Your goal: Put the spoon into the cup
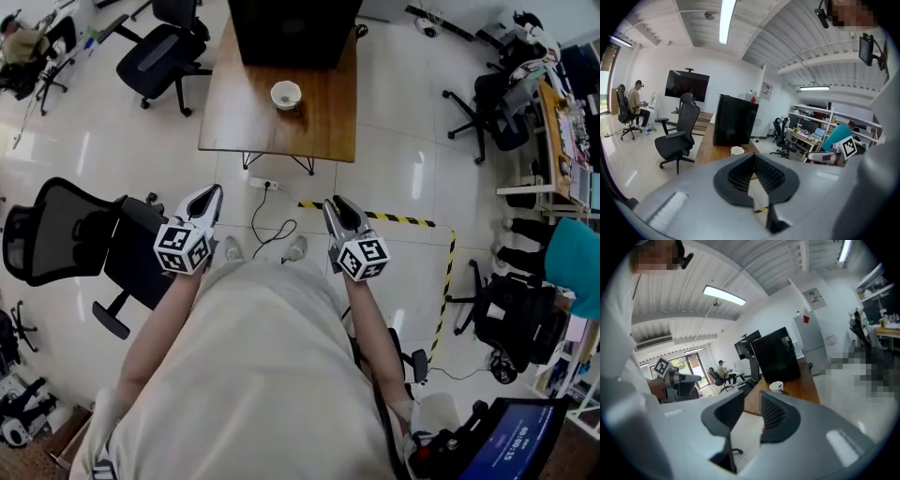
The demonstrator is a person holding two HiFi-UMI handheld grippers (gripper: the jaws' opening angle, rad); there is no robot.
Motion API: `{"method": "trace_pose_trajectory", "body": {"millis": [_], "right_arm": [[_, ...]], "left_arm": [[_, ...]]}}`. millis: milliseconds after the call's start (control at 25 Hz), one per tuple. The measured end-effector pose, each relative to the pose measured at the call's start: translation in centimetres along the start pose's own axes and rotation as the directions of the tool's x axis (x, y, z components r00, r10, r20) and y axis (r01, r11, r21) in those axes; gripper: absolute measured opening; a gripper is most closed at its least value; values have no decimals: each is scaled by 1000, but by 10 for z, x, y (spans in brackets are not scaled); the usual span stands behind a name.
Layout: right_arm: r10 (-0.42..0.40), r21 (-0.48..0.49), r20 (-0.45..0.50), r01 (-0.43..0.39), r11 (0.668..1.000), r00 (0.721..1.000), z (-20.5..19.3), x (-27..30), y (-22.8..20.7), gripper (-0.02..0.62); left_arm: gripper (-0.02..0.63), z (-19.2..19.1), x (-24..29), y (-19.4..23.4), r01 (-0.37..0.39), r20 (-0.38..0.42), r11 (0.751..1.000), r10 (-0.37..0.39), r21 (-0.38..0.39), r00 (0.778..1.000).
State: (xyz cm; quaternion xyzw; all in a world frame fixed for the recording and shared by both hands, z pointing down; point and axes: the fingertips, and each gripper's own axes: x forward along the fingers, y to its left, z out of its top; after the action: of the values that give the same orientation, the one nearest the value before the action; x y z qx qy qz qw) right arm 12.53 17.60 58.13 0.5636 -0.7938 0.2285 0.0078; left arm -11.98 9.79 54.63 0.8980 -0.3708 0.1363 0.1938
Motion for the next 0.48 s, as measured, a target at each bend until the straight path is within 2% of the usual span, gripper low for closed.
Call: {"method": "trace_pose_trajectory", "body": {"millis": [240,480], "right_arm": [[-26,-40,-6,26,999,1000,13,40,49,95],[-96,-57,12,97,994,995,27,58,76,95]], "left_arm": [[3,2,-23,53,10,2,998,-10,-62,1000],[3,-6,-36,73,94,-26,993,-96,-75,995]]}}
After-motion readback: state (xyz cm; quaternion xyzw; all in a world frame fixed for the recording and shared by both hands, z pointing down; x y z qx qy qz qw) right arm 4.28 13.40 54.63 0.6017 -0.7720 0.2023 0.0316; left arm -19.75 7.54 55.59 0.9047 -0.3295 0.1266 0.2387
